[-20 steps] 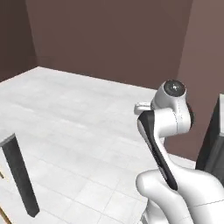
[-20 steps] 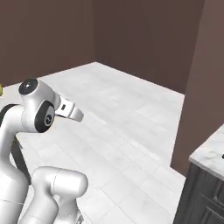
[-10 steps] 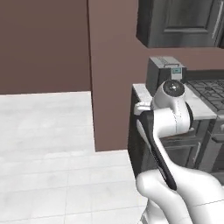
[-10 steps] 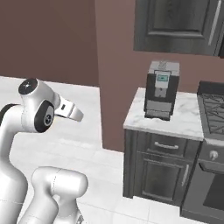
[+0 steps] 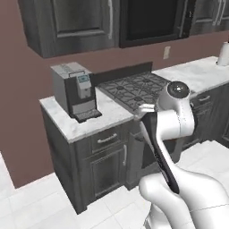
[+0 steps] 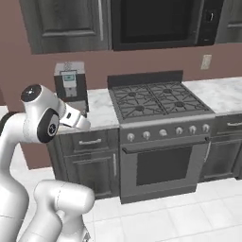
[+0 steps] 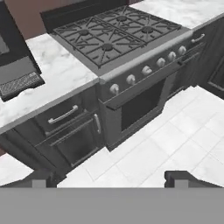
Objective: Place the pitcher and cup on the dining counter for serving.
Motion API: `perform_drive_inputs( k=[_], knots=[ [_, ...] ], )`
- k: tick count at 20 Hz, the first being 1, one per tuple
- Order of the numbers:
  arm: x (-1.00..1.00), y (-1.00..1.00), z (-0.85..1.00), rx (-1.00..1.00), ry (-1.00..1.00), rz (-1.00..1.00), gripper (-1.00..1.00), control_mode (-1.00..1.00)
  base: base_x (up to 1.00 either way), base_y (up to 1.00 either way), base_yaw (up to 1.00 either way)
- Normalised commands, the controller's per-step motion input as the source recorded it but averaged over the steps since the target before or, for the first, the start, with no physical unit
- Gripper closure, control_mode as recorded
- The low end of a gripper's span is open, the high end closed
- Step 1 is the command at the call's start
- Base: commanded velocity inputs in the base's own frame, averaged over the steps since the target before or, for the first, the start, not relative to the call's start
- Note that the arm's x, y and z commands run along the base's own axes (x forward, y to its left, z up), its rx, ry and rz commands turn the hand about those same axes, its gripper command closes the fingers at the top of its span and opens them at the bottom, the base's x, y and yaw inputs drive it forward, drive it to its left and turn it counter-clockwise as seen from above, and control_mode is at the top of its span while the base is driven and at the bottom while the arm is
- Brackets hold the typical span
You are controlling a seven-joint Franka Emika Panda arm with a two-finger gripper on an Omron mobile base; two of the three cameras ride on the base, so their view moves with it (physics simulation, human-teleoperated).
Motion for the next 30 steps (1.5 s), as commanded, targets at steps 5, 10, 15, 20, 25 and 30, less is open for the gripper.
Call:
perform_drive_inputs(
  k=[5,10,15,20,25,30],
  knots=[
    [0.0,0.0,0.0,0.0,0.0,0.0,-1.0,1.0,0.0,-0.96,-0.69],
    [0.0,0.0,0.0,0.0,0.0,0.0,-1.0,1.0,0.03,-1.0,-0.62],
    [0.0,0.0,0.0,0.0,0.0,0.0,-1.0,1.0,0.13,-1.0,-0.57],
    [0.0,0.0,0.0,0.0,0.0,0.0,-1.0,1.0,0.18,-0.89,-0.59],
    [0.0,0.0,0.0,0.0,0.0,0.0,-1.0,1.0,0.32,-0.89,-0.55],
    [0.0,0.0,0.0,0.0,0.0,0.0,-1.0,1.0,0.8,-0.58,-0.39]
  ],
)
